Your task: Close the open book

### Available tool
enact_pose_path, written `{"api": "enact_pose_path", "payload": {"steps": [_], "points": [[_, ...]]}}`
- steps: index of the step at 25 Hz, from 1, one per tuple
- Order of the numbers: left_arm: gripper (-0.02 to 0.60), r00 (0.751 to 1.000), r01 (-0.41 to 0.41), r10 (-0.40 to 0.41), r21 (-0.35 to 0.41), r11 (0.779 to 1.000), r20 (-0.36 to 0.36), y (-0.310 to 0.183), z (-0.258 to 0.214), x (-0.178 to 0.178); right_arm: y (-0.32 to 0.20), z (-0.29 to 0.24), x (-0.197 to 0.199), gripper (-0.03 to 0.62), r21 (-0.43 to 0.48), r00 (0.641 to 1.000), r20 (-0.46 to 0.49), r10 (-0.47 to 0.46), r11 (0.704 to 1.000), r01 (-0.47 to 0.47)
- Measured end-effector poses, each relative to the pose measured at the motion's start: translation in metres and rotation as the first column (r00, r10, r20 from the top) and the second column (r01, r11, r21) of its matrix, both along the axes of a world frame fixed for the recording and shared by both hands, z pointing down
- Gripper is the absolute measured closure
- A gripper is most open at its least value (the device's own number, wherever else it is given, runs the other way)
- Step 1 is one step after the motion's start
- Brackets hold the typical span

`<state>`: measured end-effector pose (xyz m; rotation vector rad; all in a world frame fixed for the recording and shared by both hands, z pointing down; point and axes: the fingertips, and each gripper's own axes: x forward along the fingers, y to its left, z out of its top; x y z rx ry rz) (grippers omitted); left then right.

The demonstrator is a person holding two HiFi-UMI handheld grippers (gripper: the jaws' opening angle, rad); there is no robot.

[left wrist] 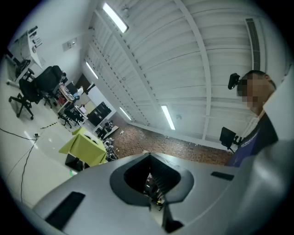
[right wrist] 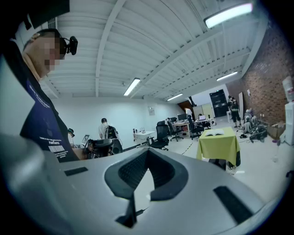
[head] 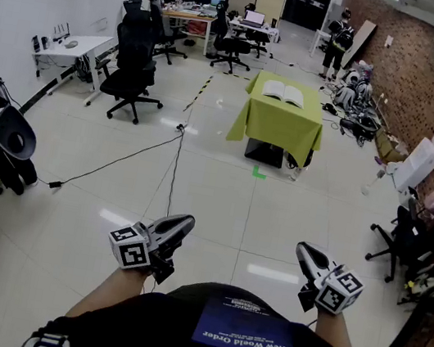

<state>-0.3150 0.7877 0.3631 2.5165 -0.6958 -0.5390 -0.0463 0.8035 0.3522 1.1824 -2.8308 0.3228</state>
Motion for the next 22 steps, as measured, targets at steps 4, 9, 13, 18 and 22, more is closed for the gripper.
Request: {"api": "enact_pose_path", "payload": {"steps": [4,9,13,18,22], "points": [[0.577,1.0,-0.022,0.022,-0.012,1.0,-0.001,-0.001,0.006,-0.018,0.003,0.002,-0.018,0.609,-0.018,1.0,0.004,0.022,1.0,-0.022],[0.577,0.998,-0.066,0.066,-0.049,0.997,-0.016,-0.013,0.019,-0.025,0.003,0.003,-0.027,0.609,-0.037,0.998,-0.012,0.059,0.998,-0.059],[0.577,0.996,-0.092,0.09,-0.074,0.993,-0.025,-0.03,0.027,-0.017,-0.004,0.007,-0.02,0.609,-0.053,0.996,-0.018,0.083,0.995,-0.084],[0.577,0.995,-0.098,0.096,-0.082,0.992,-0.021,-0.055,0.029,0.005,-0.03,0.011,0.004,0.609,-0.063,0.996,-0.004,0.091,0.994,-0.091],[0.577,0.998,-0.059,0.059,-0.073,0.996,-0.002,-0.089,0.028,0.028,-0.065,0.007,0.03,0.609,-0.032,0.998,0.029,0.057,0.998,-0.056]]}}
